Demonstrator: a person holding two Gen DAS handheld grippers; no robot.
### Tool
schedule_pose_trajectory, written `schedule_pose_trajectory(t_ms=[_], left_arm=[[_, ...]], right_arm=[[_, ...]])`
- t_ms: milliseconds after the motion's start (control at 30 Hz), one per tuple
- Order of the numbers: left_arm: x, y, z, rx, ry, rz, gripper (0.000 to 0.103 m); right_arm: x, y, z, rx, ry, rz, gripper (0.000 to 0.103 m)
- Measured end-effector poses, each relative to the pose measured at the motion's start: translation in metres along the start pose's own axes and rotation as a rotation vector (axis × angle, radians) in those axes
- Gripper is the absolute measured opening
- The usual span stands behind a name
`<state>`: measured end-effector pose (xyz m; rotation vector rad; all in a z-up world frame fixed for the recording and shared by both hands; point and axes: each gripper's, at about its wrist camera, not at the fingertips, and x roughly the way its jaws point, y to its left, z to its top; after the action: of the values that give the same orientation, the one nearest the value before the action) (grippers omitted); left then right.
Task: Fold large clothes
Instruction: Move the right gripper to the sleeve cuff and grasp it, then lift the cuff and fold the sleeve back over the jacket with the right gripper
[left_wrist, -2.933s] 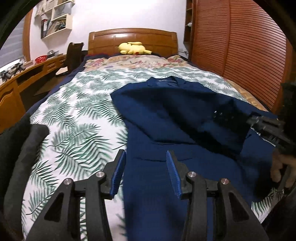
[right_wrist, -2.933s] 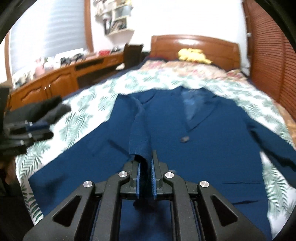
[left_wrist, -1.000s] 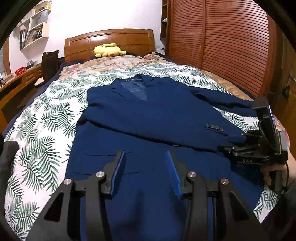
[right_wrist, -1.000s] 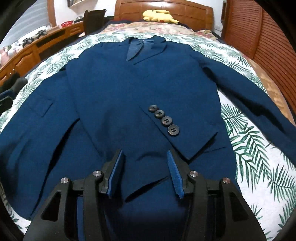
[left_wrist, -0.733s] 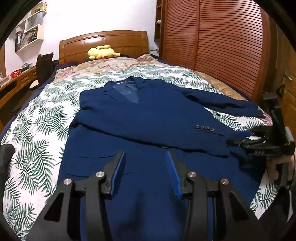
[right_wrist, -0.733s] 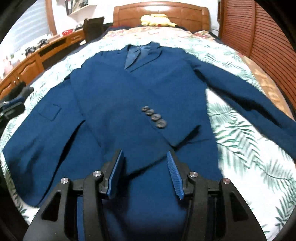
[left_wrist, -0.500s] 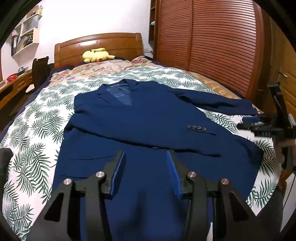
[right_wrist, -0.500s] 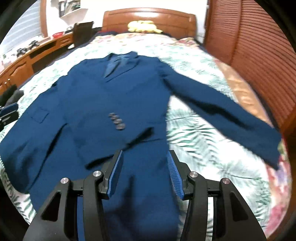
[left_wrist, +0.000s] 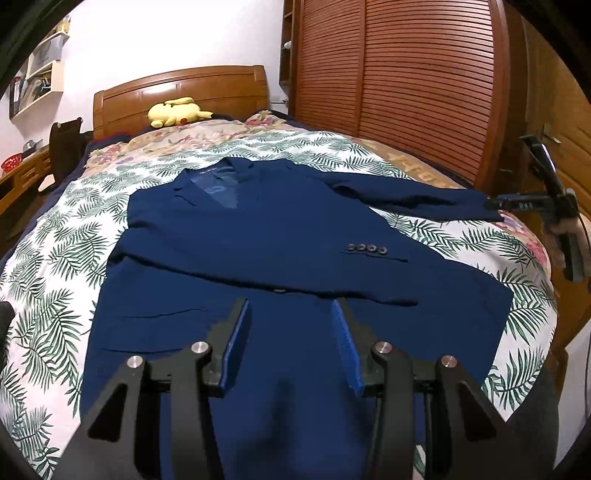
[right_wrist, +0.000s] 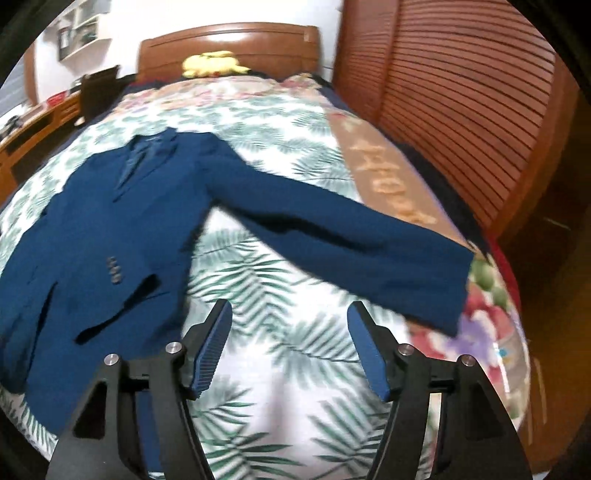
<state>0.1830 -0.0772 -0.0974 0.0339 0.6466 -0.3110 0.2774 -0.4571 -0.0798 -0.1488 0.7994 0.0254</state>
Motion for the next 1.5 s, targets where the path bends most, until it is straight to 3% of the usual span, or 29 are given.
schedule_pose_trajectory(t_ms=[400,700,800,867,967,1033,1267,1500], left_arm=[[0.004,-0.004,-0.001,0.008,0.013,0.004,0.044],[0.011,-0.007,-0.002,0.016,0.029,0.007,0.044],[0.012,-0.007,-0.002,0.020,0.032,0.010,0.044],[0.012,-0.007,-0.003,0.021,0.033,0.013,0.044],[0.013,-0.007,-0.002,0.019,0.034,0.017,0.044],[0.012,-0.006,-0.002,0.016,0.033,0.019,0.044],[0.009,-0.003,-0.001,0.012,0.029,0.018,0.044],[0.002,0.002,0.000,-0.002,0.013,0.016,0.044]], right_arm=[[0.029,-0.087,0.015,0.147,0.057,-0.156,0.067],[0.063,-0.128,-0.004,0.312,0.139,-0.159,0.067],[0.071,-0.124,-0.009,0.293,0.150,-0.157,0.066],[0.075,-0.118,-0.010,0.252,0.158,-0.182,0.059],[0.081,-0.108,-0.012,0.174,0.180,-0.210,0.036],[0.079,-0.107,-0.008,0.167,0.174,-0.189,0.015],[0.042,-0.080,0.025,0.107,0.047,-0.163,0.010],[-0.017,-0.002,0.076,-0.024,-0.143,-0.033,0.009]])
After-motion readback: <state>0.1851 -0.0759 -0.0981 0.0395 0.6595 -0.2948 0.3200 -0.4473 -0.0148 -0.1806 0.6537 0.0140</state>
